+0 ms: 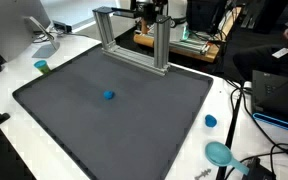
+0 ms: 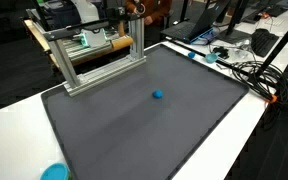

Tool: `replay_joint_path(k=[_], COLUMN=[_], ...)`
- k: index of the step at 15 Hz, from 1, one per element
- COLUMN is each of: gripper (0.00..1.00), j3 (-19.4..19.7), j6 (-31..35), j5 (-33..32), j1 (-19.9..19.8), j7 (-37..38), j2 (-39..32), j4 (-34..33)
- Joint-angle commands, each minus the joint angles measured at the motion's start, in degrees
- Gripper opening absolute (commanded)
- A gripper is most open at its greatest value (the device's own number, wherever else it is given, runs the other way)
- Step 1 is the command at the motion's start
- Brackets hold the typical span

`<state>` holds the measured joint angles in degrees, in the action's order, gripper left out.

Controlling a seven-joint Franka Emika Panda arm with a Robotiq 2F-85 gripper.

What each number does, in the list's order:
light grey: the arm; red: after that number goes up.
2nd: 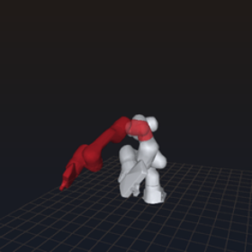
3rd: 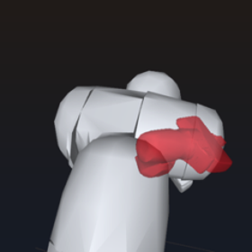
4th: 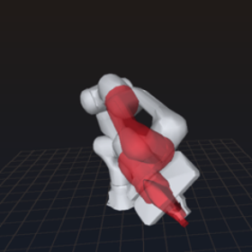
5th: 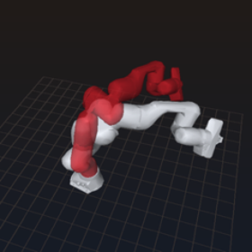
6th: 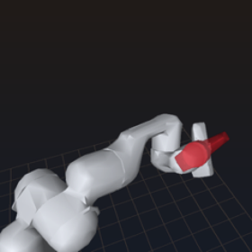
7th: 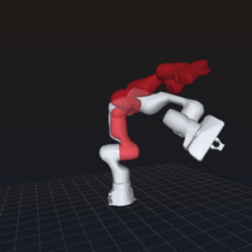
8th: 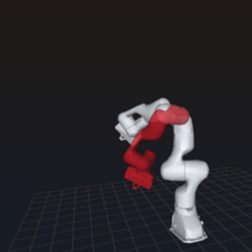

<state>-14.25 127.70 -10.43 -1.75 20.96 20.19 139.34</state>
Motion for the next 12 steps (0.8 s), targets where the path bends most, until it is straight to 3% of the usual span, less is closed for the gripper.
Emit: replay_joint_path(k=[1, 5, 9, 12], gripper=[1.0, 1.0, 1.0, 1.0], j3=[1.28, 3.98, 10.67, 13.01], j6=[-0.24, -1.15, -6.85, -7.24], j5=[-0.54, 2.69, 8.93, 7.97], j1=[1.34, 2.54, 3.81, 2.26], j7=[0.37, -3.7, -14.32, -17.0], j2=[-0.11, 2.55, 9.56, 14.27], j4=[-0.12, -0.17, 1.68, 4.6])
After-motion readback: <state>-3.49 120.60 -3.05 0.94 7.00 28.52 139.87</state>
